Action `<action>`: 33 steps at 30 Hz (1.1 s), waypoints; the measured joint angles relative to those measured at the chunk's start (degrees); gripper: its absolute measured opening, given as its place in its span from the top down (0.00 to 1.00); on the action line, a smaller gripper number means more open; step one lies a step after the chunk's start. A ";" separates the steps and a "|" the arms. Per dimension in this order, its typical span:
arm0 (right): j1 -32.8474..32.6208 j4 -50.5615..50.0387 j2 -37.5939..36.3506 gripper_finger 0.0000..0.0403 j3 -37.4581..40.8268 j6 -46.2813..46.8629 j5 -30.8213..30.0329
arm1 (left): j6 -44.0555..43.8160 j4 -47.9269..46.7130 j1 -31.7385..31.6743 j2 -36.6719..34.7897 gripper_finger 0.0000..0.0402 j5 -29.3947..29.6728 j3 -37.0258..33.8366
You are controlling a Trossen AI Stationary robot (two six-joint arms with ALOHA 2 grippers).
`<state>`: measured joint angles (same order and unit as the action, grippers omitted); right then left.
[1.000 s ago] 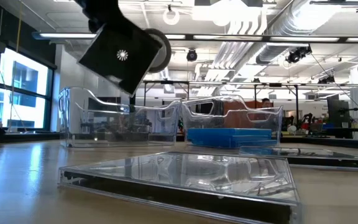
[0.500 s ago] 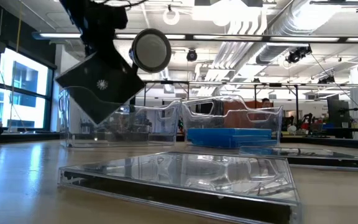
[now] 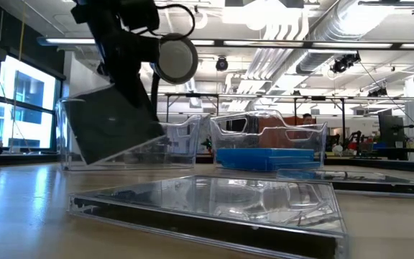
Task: Pick & place jewel cases by type
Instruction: Put the bottom left black CD case into the left transparent bin
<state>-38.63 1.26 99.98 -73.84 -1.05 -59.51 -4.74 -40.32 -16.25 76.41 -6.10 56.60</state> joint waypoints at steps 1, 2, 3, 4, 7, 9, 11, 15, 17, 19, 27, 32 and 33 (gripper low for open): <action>0.00 0.00 0.00 0.65 0.00 -0.17 -0.01 | 0.00 0.24 0.00 0.34 0.93 -0.13 0.00; 0.00 0.00 0.00 0.65 0.00 -0.26 -0.07 | 0.05 0.20 0.00 0.61 0.92 -0.01 0.00; 0.00 0.00 0.00 0.65 0.00 -0.27 -0.12 | 0.25 0.27 0.00 0.89 0.92 0.34 0.00; 0.00 0.00 0.00 0.65 0.00 -0.27 -0.15 | 0.41 0.26 0.00 1.16 0.91 0.50 0.00; 0.00 0.00 0.00 0.65 0.00 -0.30 -0.09 | 0.51 -0.09 0.00 2.08 0.90 0.48 0.00; 0.00 -0.02 0.00 0.65 0.00 -0.32 -0.11 | 1.04 -0.41 0.00 2.84 0.88 0.48 -0.01; 0.00 -0.02 0.00 0.65 0.00 -0.38 -0.11 | 2.67 -0.28 0.00 3.47 0.86 0.49 -0.02; 0.00 -0.13 0.00 0.65 0.00 -0.40 -0.10 | 3.44 0.23 0.00 4.48 0.82 0.50 -0.02; 0.00 -0.21 0.01 0.65 0.00 -0.40 -0.11 | 3.44 0.07 0.00 4.58 0.80 1.14 -0.02; 0.00 -0.19 0.02 0.65 0.00 -0.40 -0.11 | 3.46 0.28 0.00 4.54 0.78 2.48 -0.02; 0.00 -0.21 0.01 0.65 0.00 -0.36 0.15 | 3.14 -1.00 0.00 4.54 0.76 4.91 -0.02; 0.00 -0.22 0.01 0.65 0.00 -0.32 0.31 | 2.70 -4.03 0.00 4.51 0.76 4.94 -0.02; 0.00 -0.22 0.01 0.65 0.00 -0.30 0.31 | 2.13 -5.03 0.00 4.51 0.76 5.12 -0.02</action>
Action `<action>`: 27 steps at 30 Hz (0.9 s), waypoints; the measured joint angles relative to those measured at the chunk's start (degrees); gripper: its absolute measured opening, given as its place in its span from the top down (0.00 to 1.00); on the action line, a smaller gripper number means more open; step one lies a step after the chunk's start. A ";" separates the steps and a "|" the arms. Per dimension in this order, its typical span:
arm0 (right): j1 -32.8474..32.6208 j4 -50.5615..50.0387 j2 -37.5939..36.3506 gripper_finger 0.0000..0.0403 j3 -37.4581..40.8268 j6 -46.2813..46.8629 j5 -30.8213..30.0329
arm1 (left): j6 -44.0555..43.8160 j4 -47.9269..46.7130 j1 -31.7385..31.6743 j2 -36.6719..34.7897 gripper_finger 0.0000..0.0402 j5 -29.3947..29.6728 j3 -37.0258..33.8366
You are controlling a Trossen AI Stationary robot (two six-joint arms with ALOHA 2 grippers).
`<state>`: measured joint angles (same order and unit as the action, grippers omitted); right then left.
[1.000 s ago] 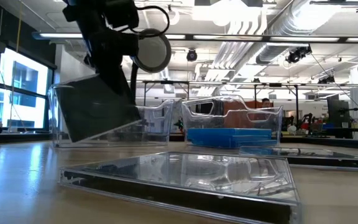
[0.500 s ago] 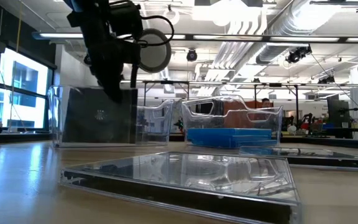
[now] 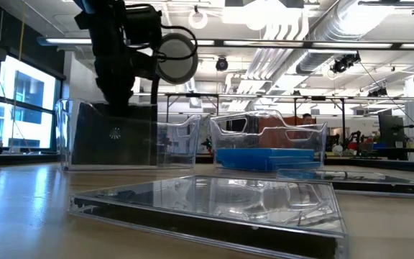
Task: Pick & place jewel cases by type
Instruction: Put the bottom left black CD case into the left transparent bin
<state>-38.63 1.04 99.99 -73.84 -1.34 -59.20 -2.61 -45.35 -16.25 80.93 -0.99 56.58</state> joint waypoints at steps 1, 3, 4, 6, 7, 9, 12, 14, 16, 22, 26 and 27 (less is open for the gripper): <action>0.00 -0.02 0.01 0.65 0.00 0.00 0.00 | -0.91 -0.96 0.00 0.00 0.76 0.76 0.00; 0.00 -0.02 0.01 0.65 0.00 0.02 0.00 | -3.08 -2.84 0.02 -0.05 0.76 2.79 0.00; 0.00 -0.02 0.01 0.65 0.00 0.02 0.00 | -4.65 -3.86 0.02 -0.09 0.76 3.85 0.00; 0.00 -0.04 0.01 0.65 0.00 0.02 0.02 | -6.99 -5.19 0.02 -0.32 0.76 4.84 0.04; 0.00 -0.04 0.00 0.65 0.00 0.02 0.02 | -7.46 -5.59 0.01 -0.64 0.76 4.98 0.04; 0.00 -0.04 0.00 0.65 0.00 0.02 0.02 | -7.72 -5.96 0.13 -1.29 0.76 4.85 0.02; 0.00 -0.04 0.01 0.65 0.00 0.04 0.02 | -7.72 -5.68 0.13 -2.24 0.76 3.21 0.98; 0.00 -0.02 0.00 0.65 0.23 0.09 0.13 | -7.73 -5.82 0.13 -2.77 0.76 3.03 2.27; 0.00 -0.21 -0.01 0.65 0.63 1.19 0.62 | -7.74 -5.92 0.13 -2.91 0.76 3.01 3.51; 0.01 -2.57 0.01 0.65 0.70 5.06 2.41 | -7.74 -7.51 0.13 -2.89 0.76 2.92 5.77; 0.00 -2.64 0.01 0.65 0.70 5.35 2.43 | -7.72 -9.30 0.11 -2.89 0.76 3.48 5.77; 0.02 -2.62 0.01 0.65 0.70 5.16 2.47 | -7.63 -9.96 0.11 -2.89 0.76 4.28 5.77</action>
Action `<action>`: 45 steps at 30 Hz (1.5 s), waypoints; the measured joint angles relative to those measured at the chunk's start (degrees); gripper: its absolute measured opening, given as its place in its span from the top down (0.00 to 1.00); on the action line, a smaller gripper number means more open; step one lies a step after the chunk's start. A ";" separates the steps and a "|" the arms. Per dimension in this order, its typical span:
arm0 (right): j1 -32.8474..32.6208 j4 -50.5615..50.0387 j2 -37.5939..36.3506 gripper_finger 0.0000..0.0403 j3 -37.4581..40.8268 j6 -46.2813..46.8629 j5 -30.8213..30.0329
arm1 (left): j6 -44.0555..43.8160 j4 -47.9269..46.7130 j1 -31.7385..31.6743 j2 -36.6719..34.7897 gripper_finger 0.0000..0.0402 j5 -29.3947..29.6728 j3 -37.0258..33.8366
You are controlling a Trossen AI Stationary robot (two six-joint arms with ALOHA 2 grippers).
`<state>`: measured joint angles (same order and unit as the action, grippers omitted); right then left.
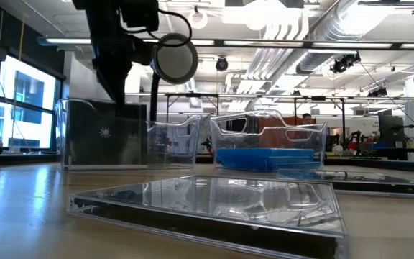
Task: Pick & place jewel cases by type
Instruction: Put the bottom left black CD case into the left transparent bin
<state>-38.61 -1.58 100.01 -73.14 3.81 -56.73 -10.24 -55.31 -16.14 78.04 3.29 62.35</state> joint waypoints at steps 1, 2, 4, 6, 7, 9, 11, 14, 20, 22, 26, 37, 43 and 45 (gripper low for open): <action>0.00 0.04 0.00 0.65 0.00 -0.10 -0.02 | 0.18 -0.43 0.00 0.00 0.76 0.45 0.00; 0.00 0.04 0.00 0.65 0.00 -0.20 -0.04 | 0.65 -1.07 0.00 0.00 0.76 0.65 0.00; 0.00 0.02 0.00 0.65 0.00 -0.17 -0.04 | 1.44 -2.28 -0.02 0.00 0.76 0.80 0.00; -0.02 0.04 0.00 0.65 0.00 -0.22 -0.04 | 2.37 -2.28 -0.02 0.00 0.78 0.94 0.00; 0.00 0.03 0.00 0.65 0.00 -0.21 -0.04 | 2.67 -2.30 -0.02 0.00 0.80 0.94 0.00; 0.00 0.02 0.00 0.65 0.00 -0.20 -0.04 | 3.14 -2.19 -0.02 0.00 0.85 0.92 0.00; 0.00 0.04 0.00 0.65 0.00 -0.20 -0.06 | 3.95 -2.08 -0.02 0.00 0.90 0.77 0.00; -0.01 0.04 0.00 0.65 0.00 -0.17 -0.06 | 4.18 -1.92 0.00 0.00 0.96 0.92 0.00; -0.02 0.06 0.00 0.65 0.00 -0.17 -0.09 | 3.16 -1.72 0.00 0.00 0.90 0.05 0.00; -0.02 0.06 0.00 0.65 0.00 -0.20 -0.09 | 2.93 -1.69 0.00 0.00 0.85 -2.15 0.00; 0.09 0.06 0.00 0.65 0.00 -0.26 -0.09 | 3.75 -1.69 0.01 0.02 0.73 -3.48 -0.04; 0.69 0.06 0.00 0.65 0.00 -0.24 0.38 | 3.98 -1.69 0.00 0.03 0.66 -1.67 -0.04; 1.76 0.06 0.00 0.65 0.00 0.58 4.85 | 5.28 -1.70 0.00 0.03 0.66 -1.45 -0.04; 2.13 0.04 0.00 0.65 0.00 1.20 5.79 | 5.49 -1.83 0.00 0.02 0.66 -0.14 -0.04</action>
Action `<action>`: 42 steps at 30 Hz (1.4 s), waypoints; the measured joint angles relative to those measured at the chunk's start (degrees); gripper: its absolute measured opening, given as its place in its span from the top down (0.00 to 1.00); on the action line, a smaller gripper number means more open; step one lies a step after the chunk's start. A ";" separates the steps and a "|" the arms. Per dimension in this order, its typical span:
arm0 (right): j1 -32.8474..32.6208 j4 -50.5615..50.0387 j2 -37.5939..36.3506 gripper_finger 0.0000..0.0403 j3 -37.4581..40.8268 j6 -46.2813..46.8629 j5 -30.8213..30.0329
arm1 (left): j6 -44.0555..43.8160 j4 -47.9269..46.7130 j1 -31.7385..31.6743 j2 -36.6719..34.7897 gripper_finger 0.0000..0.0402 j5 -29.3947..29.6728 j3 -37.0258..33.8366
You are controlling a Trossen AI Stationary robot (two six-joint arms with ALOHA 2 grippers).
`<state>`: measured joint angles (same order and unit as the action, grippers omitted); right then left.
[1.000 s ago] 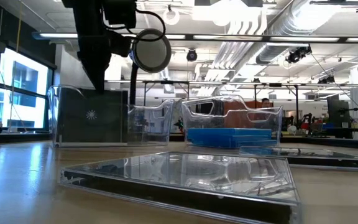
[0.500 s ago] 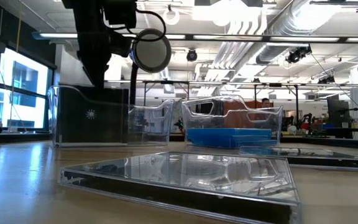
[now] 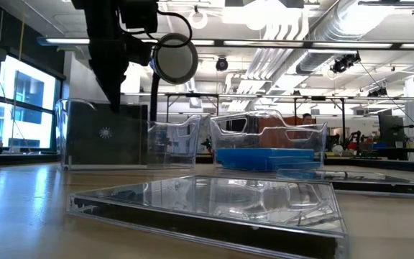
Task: Pick & place jewel cases by type
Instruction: Put the bottom left black CD case into the left transparent bin, then put the left black CD case into the left transparent bin
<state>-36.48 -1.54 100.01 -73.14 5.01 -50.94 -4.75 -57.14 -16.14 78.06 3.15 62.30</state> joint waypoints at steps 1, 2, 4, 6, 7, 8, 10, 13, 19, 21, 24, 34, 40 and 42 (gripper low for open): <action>0.16 0.00 0.00 0.65 0.00 0.08 0.40 | 0.02 -0.26 0.00 0.00 0.66 0.75 0.00; 0.22 0.00 0.00 0.65 0.00 0.10 0.70 | 0.02 -0.63 0.00 0.00 0.66 1.39 0.00; 0.28 0.00 0.00 0.65 0.00 0.11 1.31 | 0.02 -1.35 0.00 0.00 0.66 2.30 0.00; 0.23 0.00 0.00 0.65 0.00 0.11 1.43 | 0.14 -1.93 0.00 -0.19 0.66 2.61 0.00; 0.23 0.00 0.00 0.65 0.00 0.09 1.46 | 0.40 -1.84 0.00 -0.44 0.66 2.60 -0.02; 0.23 0.02 0.00 0.65 0.00 0.09 1.44 | 0.71 -1.54 0.00 -0.71 0.66 2.56 -0.02; 0.23 0.00 0.00 0.65 0.00 0.07 1.44 | 1.39 -1.13 0.00 -0.97 0.66 2.56 0.00; 0.23 0.01 0.00 0.65 0.00 0.08 1.44 | 1.51 -1.41 0.00 -1.11 0.66 3.38 0.00; 0.23 0.00 0.00 0.65 0.00 0.09 1.44 | 1.51 -3.84 0.00 -1.11 0.66 5.70 0.00; 0.23 0.01 0.00 0.65 0.00 0.09 1.44 | 1.51 -4.64 0.00 -1.11 0.66 6.17 0.00; 0.23 0.01 0.00 0.65 0.00 0.10 1.44 | 0.28 -4.60 0.00 -1.11 0.66 5.67 -0.07; 0.21 -0.12 0.00 0.65 0.00 0.11 1.68 | -2.84 -0.08 0.00 -0.94 0.66 3.36 -0.07; 0.19 -1.51 0.00 0.65 0.00 0.64 1.77 | -4.72 1.71 0.00 -0.94 0.66 1.19 -0.01; 0.23 -2.17 0.00 0.65 0.00 1.17 1.75 | -4.72 0.40 0.02 -0.92 0.66 -0.83 1.22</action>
<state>-36.25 -3.71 100.01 -73.14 6.19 -49.19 -9.47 -56.73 -16.12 77.14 2.33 63.52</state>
